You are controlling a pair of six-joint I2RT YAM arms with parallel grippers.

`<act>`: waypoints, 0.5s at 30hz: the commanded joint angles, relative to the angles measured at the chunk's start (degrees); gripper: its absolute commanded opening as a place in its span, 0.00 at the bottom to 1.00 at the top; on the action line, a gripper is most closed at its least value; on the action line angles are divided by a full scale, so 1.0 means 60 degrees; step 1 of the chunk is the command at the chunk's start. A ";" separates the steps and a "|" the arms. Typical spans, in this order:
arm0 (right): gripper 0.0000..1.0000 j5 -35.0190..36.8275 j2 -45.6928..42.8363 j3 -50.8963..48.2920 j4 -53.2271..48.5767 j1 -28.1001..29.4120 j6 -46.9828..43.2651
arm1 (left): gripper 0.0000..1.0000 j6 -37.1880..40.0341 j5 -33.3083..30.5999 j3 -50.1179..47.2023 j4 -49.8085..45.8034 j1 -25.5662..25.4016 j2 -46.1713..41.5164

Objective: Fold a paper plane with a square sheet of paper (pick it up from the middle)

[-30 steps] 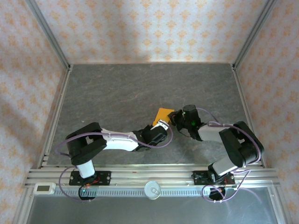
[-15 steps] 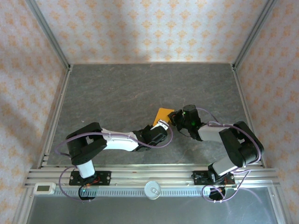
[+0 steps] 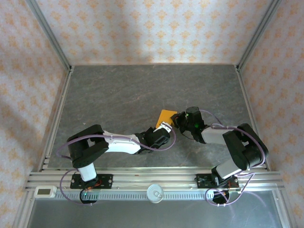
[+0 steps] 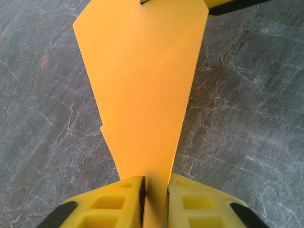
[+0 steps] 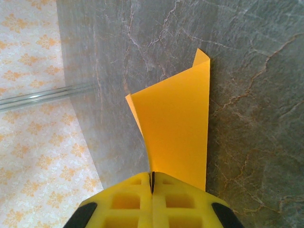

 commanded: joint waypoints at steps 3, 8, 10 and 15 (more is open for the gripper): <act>0.00 0.0213 -0.0081 0.0173 -0.0092 0.0053 -0.0048 | 0.12 0.0121 0.0033 -0.0257 0.0184 -0.0055 -0.0290; 0.01 0.0172 -0.0128 0.0188 -0.0093 0.0060 -0.0133 | 0.06 0.0102 0.0056 -0.0313 0.0226 -0.0068 -0.0338; 0.06 0.0205 -0.0176 0.0263 -0.0342 0.0060 -0.0316 | 0.05 0.0065 0.0123 -0.0334 0.0239 -0.0049 -0.0347; 0.28 0.0611 -0.0626 0.0517 -0.1808 -0.0166 -0.1198 | 0.04 -0.0053 0.0328 -0.0370 0.0240 -0.0027 -0.0262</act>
